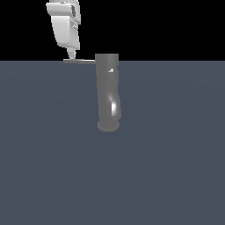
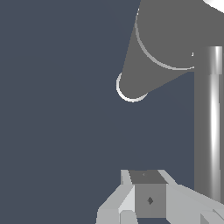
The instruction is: Turn on the faucet by rotating a designated handle.
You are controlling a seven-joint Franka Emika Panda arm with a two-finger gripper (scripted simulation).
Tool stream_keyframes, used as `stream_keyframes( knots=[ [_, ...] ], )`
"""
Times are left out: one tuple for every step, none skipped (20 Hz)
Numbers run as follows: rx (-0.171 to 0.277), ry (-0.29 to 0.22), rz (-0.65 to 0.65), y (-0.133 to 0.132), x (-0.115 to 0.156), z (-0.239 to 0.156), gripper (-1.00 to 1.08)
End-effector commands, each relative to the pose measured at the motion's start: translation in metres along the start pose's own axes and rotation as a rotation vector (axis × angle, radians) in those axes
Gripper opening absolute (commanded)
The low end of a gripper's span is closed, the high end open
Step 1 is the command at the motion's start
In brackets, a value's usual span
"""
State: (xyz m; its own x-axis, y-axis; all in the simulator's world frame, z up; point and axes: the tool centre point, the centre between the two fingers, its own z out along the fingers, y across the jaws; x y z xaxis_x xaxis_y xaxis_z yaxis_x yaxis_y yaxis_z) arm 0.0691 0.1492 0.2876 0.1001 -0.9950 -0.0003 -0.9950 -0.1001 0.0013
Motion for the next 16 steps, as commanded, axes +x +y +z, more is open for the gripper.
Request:
stream_keyframes(
  knots=[
    [0.001, 0.0, 0.012, -0.002, -0.001, 0.002, -1.0],
    [0.001, 0.0, 0.014, -0.002, -0.001, 0.003, -1.0],
    [0.001, 0.0, 0.015, -0.002, -0.001, 0.003, -1.0],
    [0.001, 0.0, 0.015, -0.002, -0.001, 0.003, -1.0],
    [0.001, 0.0, 0.015, -0.002, -0.001, 0.003, -1.0],
    [0.001, 0.0, 0.015, -0.002, -0.001, 0.003, -1.0],
    [0.001, 0.0, 0.014, -0.002, -0.001, 0.003, -1.0],
    [0.001, 0.0, 0.014, 0.001, -0.001, 0.003, -1.0],
    [0.001, 0.0, 0.014, 0.003, -0.001, 0.003, -1.0],
    [0.001, 0.0, 0.014, 0.006, -0.001, 0.003, -1.0],
    [0.001, 0.0, 0.014, 0.009, -0.001, 0.003, -1.0],
    [0.001, 0.0, 0.014, 0.011, -0.001, 0.003, -1.0],
    [0.001, 0.0, 0.014, 0.014, 0.0, 0.003, -1.0],
    [0.001, 0.0, 0.014, 0.017, 0.0, 0.003, -1.0],
    [0.001, 0.0, 0.014, 0.019, 0.0, 0.003, -1.0],
    [0.001, 0.0, 0.014, 0.022, 0.0, 0.003, -1.0]
  ],
)
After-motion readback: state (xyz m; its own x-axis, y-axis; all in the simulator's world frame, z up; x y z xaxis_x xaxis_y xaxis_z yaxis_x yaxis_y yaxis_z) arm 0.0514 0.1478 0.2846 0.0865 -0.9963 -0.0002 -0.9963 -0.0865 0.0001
